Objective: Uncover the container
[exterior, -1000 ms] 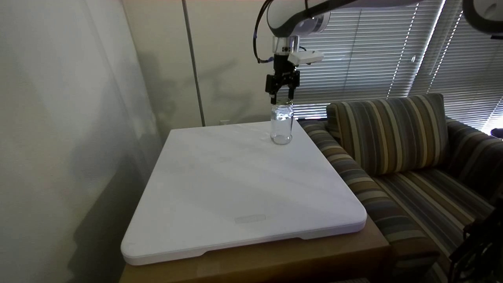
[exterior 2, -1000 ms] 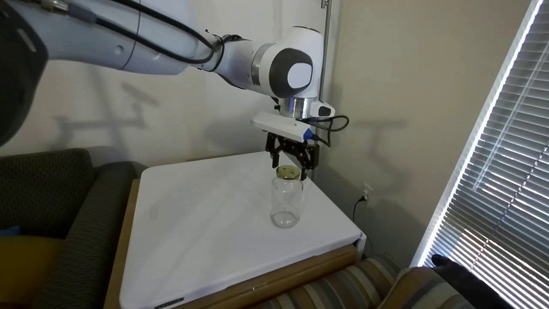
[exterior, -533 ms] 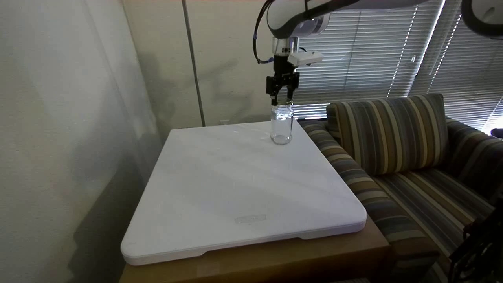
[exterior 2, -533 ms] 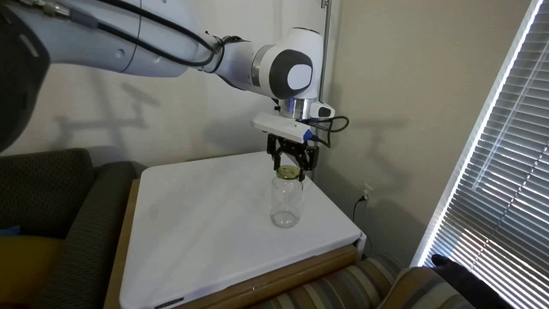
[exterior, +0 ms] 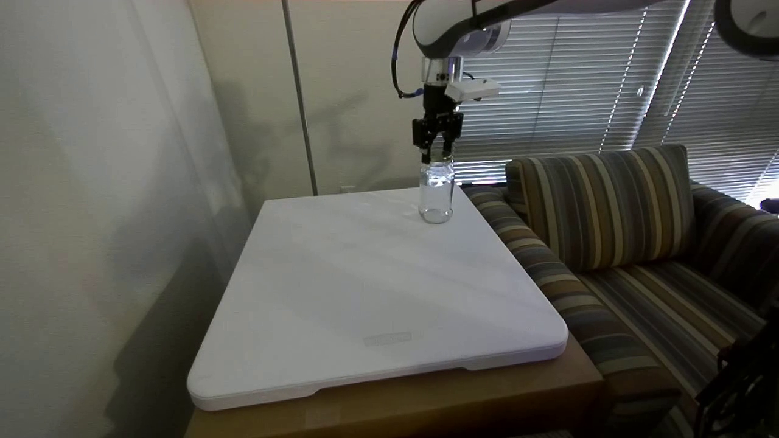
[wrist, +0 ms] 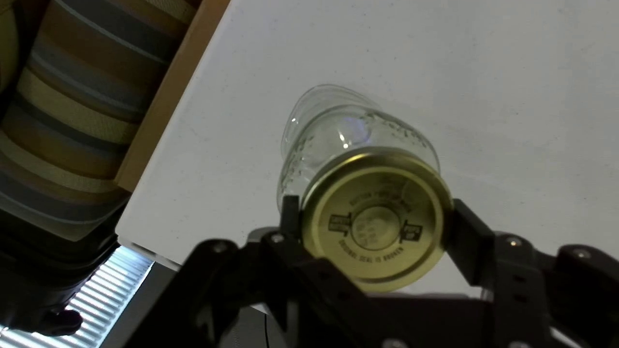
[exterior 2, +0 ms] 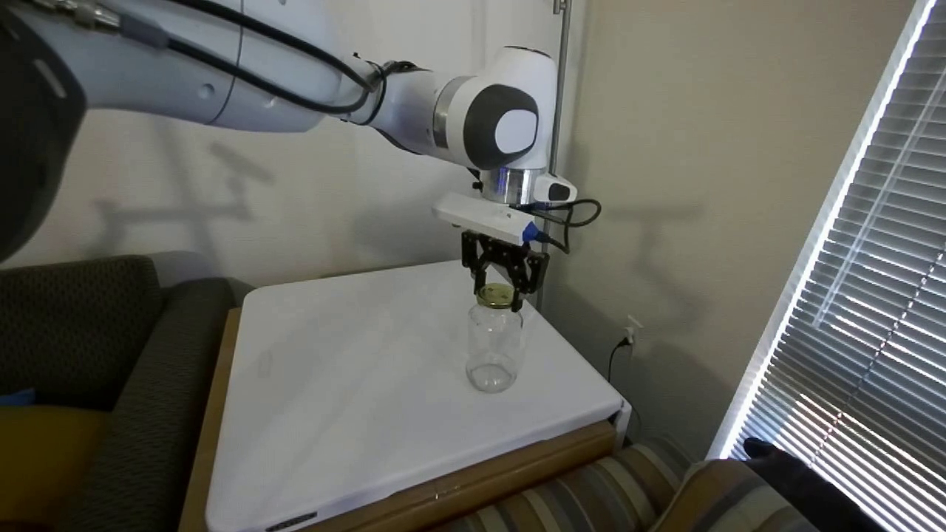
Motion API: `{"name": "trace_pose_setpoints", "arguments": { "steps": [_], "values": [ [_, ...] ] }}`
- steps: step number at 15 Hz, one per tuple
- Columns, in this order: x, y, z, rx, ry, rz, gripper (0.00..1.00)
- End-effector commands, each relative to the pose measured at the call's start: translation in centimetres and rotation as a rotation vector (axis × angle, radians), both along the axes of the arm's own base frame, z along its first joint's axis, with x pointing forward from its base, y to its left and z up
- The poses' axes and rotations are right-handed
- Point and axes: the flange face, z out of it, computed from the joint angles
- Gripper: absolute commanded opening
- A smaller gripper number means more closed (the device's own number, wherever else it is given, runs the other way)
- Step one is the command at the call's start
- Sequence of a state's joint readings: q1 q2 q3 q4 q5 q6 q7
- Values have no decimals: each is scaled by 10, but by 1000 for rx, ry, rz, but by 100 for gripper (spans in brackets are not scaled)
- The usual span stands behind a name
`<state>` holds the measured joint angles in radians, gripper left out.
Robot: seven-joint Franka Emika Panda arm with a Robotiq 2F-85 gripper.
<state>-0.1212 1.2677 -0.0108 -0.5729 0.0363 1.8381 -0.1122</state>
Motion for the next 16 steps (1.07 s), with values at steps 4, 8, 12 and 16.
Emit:
{"name": "trace_pose_setpoints", "arguments": {
  "steps": [4, 8, 12, 16],
  "values": [
    [2, 1, 9, 10, -17, -12, 48],
    [4, 5, 16, 3, -27, -3, 48],
    [6, 9, 27, -6, -45, 7, 48],
    [9, 15, 38, -18, -61, 16, 48]
  ]
}}
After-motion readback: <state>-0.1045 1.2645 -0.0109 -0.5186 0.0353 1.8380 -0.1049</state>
